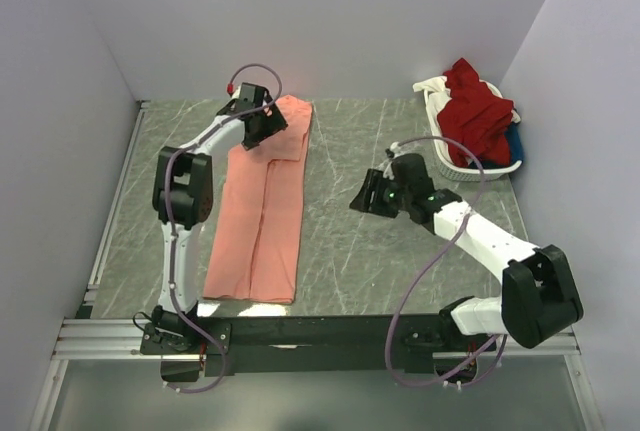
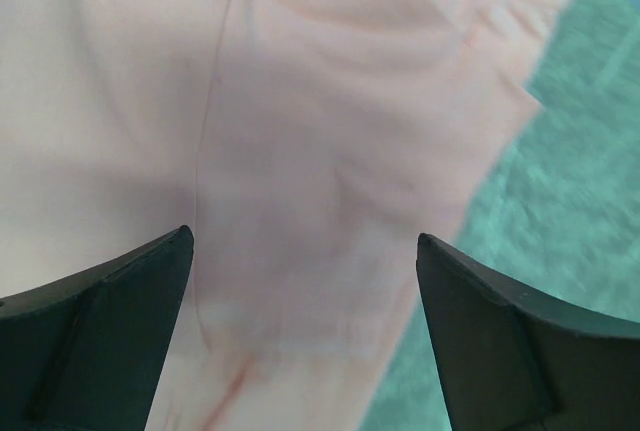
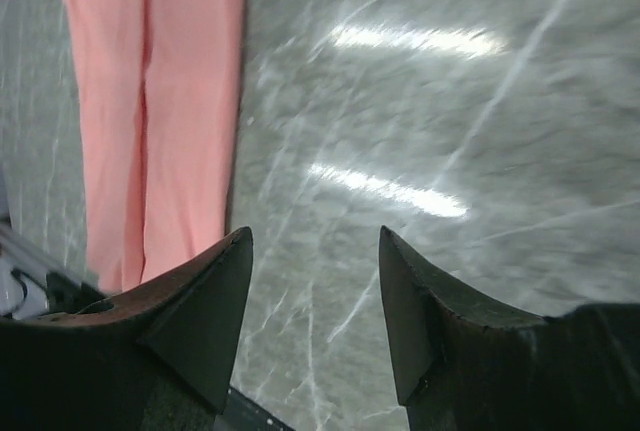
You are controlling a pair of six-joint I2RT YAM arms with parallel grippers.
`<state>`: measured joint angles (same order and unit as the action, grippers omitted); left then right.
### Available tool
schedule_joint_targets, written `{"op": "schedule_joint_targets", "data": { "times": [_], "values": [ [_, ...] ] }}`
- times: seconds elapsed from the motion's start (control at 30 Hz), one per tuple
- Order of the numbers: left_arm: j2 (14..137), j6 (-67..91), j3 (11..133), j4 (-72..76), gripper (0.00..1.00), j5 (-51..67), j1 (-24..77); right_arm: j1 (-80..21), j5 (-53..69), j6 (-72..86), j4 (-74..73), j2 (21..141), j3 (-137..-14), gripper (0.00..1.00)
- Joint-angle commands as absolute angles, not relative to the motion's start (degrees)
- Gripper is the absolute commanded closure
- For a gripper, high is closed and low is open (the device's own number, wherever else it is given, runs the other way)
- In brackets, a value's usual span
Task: Fold and stack the t-shirts
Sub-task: Fold the tshirt
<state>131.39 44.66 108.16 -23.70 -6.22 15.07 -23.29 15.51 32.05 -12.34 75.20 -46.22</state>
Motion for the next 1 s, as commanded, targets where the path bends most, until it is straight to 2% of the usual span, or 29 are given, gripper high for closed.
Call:
{"op": "schedule_joint_targets", "data": {
  "times": [0.0,0.17,0.2,0.5,0.67,0.97],
  "values": [
    [119.2,42.8,102.25,-16.18,0.01,-3.87,15.12,-28.46,14.33,35.32,-8.62,72.95,-43.16,0.39],
    [107.25,45.16,92.57,-16.18,0.03,-6.32,15.12,-40.39,13.8,42.08,-3.18,72.07,-37.63,0.39],
    [105.05,45.78,87.33,-15.74,0.05,-6.94,15.12,-42.17,12.93,43.23,-2.21,72.24,-37.01,0.39],
    [81.94,49.83,63.91,-12.84,0.1,-6.95,15.12,-58.17,11.08,55.89,10.63,78.04,-32.61,0.51],
    [74.19,50.27,55.48,-13.88,0.11,-6.41,15.21,-62.22,11.07,60.2,16.16,83.84,-32.43,0.55],
    [64.08,49.22,49.66,-16.35,0.11,-6.68,15.21,-64.95,11.17,64.16,21.88,91.93,-33.13,0.57]
  ]
}}
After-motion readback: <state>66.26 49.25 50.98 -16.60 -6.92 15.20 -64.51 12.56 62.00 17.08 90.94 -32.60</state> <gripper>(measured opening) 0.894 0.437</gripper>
